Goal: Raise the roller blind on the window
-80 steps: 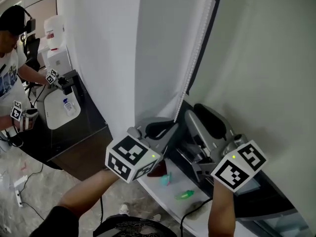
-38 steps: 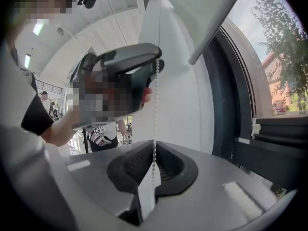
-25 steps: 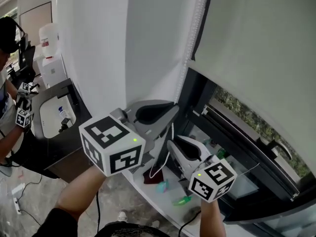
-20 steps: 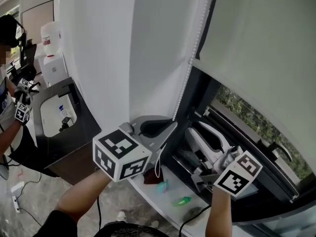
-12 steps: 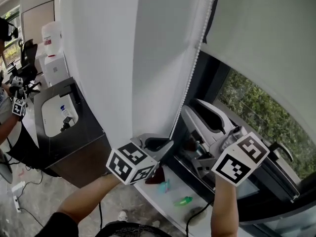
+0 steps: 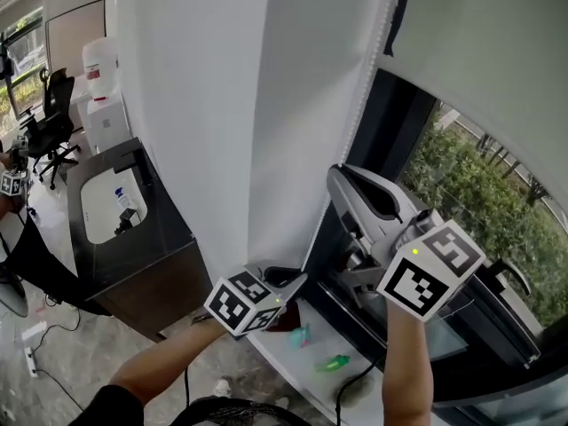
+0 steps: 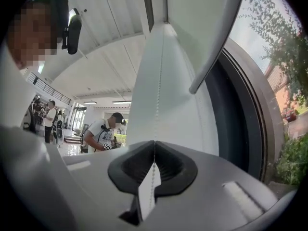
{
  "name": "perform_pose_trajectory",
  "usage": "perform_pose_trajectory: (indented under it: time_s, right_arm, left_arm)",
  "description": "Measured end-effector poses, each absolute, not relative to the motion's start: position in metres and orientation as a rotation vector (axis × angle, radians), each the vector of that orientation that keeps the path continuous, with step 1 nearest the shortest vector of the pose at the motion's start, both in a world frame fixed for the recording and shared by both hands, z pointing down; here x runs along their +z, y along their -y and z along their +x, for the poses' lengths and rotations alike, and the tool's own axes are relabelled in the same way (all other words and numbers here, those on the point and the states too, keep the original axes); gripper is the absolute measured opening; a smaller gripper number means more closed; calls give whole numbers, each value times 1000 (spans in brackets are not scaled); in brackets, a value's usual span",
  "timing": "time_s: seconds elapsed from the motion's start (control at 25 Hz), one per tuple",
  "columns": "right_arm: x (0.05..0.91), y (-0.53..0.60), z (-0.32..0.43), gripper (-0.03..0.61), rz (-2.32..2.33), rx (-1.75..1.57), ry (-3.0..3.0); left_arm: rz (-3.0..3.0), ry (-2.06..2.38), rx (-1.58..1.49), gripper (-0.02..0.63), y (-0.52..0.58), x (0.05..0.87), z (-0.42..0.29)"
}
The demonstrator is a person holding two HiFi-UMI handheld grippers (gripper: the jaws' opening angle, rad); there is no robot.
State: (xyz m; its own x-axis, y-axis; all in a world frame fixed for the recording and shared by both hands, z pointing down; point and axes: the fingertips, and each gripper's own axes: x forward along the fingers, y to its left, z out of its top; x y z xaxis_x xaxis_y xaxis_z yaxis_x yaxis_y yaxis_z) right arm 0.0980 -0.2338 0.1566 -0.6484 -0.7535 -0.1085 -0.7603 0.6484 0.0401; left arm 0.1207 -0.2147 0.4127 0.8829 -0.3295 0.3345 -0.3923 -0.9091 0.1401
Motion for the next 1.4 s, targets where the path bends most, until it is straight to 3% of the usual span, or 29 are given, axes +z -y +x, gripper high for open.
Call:
perform_pose_trajectory:
  time_s: [0.12,0.2,0.24,0.4,0.6,1.12,1.28,1.4]
  right_arm:
    - [160,231,95,8,-1318,260,-2802]
    - [166,229,97,8,-1347,287,-2823]
    - [171,229,97,8,-1351,277,-2840]
    - [209,230,105,8,-1408,215,-2895]
    - [253,221,106,6,-1420,127,-2978]
    - [351,216,110,6,-1579,-36,-3152]
    - [376,215,109,6,-1591,-112,-3156]
    - [377,215,111,6,-1617,-80,-3189]
  left_arm:
    - [2818,445,412,12,204,408,114]
    - [2811,420,308,96,200,388,105]
    - [2814,425,224,109,200,371,99]
    - [2844,457,-117,107,206,282,82]
    - [2982,526,-163,107,210,213,90]
    - [3169,534,-100,106,224,165,129]
    - [3186,571,-55,31,229,167,129]
    - [3156,562,-29,12,231,170,129]
